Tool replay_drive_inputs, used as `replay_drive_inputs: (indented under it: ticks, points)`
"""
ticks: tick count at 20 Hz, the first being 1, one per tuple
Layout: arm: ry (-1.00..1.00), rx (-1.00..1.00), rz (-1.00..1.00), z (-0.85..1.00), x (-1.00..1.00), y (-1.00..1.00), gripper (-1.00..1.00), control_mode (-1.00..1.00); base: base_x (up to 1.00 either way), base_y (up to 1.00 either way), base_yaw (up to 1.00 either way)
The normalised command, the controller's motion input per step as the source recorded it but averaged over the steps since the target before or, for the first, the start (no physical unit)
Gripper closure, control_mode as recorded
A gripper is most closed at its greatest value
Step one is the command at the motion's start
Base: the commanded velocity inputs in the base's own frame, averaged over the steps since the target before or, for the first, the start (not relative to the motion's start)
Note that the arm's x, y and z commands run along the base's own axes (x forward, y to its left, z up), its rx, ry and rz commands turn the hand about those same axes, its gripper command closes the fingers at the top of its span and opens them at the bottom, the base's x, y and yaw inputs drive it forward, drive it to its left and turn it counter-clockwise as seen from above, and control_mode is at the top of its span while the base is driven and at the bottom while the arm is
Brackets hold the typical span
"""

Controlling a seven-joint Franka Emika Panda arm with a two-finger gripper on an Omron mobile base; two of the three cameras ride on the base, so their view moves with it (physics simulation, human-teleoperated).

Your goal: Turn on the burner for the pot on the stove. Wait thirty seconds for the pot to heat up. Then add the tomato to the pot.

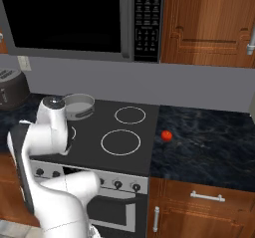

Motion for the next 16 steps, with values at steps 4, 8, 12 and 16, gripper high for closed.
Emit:
replay_drive_inputs:
  ticks: [4,8,12,16]
  points:
    - [0.17,0.17,0.05,0.40,0.04,-0.28,-1.00,-1.00,0.00,0.00,0.00]
    - [0.00,-0.11,0.06,0.08,0.08,-0.02,-1.00,-1.00,0.00,0.00,0.00]
    - [0.01,-0.32,0.00,0.19,0.52,-0.06,-1.00,-1.00,0.00,0.00,0.00]
    - [-0.06,-0.43,-0.01,0.06,0.12,-0.26,-1.00,-1.00,0.00,0.00,0.00]
